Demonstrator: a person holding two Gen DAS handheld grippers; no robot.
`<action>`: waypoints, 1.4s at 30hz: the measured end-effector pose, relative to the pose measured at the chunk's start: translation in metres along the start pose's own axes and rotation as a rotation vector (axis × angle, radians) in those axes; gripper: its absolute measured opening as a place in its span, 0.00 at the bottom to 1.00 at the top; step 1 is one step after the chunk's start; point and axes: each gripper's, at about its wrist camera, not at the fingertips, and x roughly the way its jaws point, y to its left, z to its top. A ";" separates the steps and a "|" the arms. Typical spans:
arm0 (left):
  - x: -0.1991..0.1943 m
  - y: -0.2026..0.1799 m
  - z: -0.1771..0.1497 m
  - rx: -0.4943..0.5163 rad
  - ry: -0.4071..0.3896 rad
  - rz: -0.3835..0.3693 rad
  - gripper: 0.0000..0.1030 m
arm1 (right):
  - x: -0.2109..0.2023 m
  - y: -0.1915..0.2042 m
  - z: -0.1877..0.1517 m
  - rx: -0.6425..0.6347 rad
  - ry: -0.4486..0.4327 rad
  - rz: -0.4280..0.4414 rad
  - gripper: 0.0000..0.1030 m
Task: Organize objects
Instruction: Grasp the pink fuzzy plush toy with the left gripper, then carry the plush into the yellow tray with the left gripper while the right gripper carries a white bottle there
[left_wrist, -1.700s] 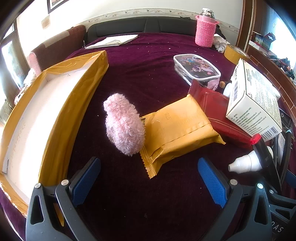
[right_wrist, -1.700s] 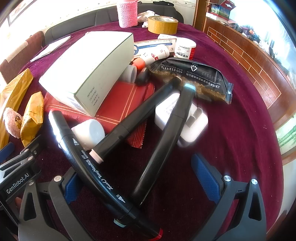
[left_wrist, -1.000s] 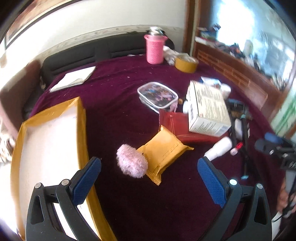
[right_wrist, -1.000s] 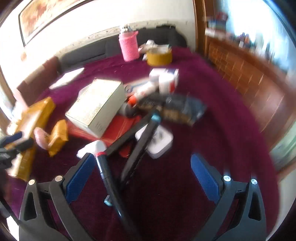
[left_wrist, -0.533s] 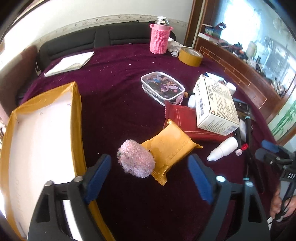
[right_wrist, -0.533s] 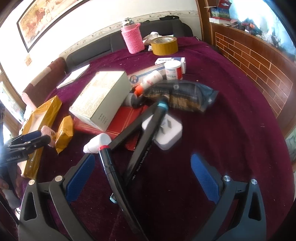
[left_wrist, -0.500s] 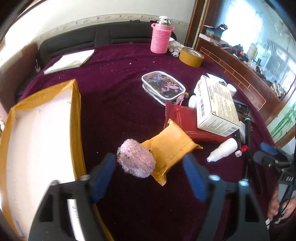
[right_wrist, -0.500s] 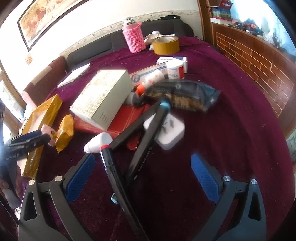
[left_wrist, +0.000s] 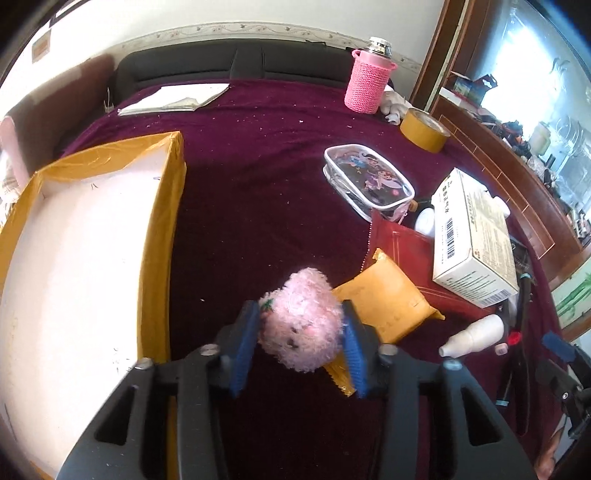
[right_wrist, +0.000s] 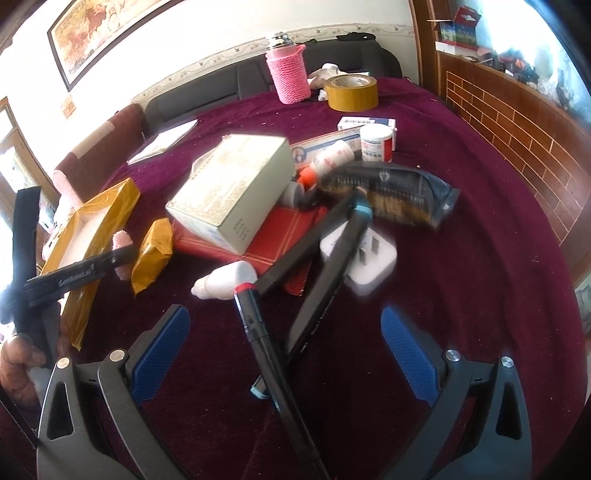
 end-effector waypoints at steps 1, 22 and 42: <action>-0.002 0.002 0.000 -0.013 -0.003 -0.021 0.28 | -0.001 0.000 0.001 0.006 0.005 0.016 1.00; -0.092 0.042 -0.038 -0.051 -0.164 -0.225 0.23 | 0.048 0.055 0.031 0.083 0.286 0.389 1.00; -0.101 0.066 -0.057 -0.058 -0.186 -0.232 0.23 | 0.080 0.054 0.032 0.161 0.177 -0.002 0.22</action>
